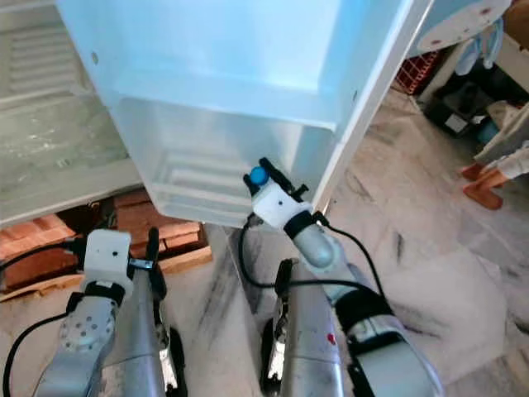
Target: Restocking fridge
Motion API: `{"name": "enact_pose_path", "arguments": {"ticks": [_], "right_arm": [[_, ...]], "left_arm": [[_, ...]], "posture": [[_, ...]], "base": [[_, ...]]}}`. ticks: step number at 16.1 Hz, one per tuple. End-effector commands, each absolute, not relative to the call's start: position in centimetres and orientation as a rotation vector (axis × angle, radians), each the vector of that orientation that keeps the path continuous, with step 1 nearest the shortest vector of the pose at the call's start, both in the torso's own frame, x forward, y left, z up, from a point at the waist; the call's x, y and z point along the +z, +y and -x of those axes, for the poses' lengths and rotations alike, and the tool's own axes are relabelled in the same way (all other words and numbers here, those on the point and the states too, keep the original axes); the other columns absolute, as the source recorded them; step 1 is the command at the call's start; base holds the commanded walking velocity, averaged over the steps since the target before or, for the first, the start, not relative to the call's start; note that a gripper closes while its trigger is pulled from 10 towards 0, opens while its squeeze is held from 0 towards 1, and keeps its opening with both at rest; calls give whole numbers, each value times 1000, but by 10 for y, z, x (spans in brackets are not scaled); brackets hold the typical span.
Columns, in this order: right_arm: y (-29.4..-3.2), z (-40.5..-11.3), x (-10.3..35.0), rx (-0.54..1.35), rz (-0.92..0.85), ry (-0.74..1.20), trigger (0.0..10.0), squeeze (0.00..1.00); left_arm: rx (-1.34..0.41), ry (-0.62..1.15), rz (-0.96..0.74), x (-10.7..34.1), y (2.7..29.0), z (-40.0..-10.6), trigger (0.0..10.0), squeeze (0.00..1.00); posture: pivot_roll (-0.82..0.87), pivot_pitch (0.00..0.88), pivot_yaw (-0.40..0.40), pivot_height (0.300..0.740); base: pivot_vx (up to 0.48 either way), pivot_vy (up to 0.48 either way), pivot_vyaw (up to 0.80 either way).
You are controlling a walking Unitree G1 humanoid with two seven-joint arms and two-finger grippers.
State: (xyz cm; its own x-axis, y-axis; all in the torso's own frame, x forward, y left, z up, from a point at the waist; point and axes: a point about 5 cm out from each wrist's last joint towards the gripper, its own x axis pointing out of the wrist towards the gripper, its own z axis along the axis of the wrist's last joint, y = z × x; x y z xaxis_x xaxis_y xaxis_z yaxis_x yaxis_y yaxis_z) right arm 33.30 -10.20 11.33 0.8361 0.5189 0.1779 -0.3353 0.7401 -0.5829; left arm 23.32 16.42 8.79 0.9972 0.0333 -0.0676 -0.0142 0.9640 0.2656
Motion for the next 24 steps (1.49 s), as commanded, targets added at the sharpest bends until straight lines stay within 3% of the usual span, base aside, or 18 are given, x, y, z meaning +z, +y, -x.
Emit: {"name": "enact_pose_path", "arguments": {"ticks": [1,3,5,10,11,12,17,24], "right_arm": [[-128,-332,85,369,535,-158,10000,0],[-139,-333,78,285,495,-89,10000,0],[-169,-335,71,110,461,4,10000,0],[-188,-336,68,39,500,60,10000,0],[-186,-337,70,52,490,51,10000,635],[-182,-338,72,65,487,31,10000,1000],[-161,-345,91,178,476,-95,10000,1000],[-158,-341,119,234,332,-260,10000,1000]], "left_arm": [[11,91,-266,84,164,-230,10000,0],[11,91,-267,84,164,-230,10000,0],[5,94,-269,83,164,-231,10000,0],[-5,96,-268,83,161,-233,10000,0],[-5,95,-267,83,161,-232,10000,0],[-5,96,-266,83,161,-232,10000,0],[-5,99,-263,81,160,-233,10000,0],[3,83,-266,82,162,-239,10000,0]], "posture": [[175,207,-59,476],[174,207,-59,476],[172,211,-53,476],[168,209,-51,476],[167,208,-54,476],[167,208,-56,476],[166,195,-59,476],[158,168,-57,476]], "base": [[0,0,0],[0,0,0],[0,0,0],[0,0,0],[0,0,0],[0,0,0],[0,0,0],[0,0,0]]}}
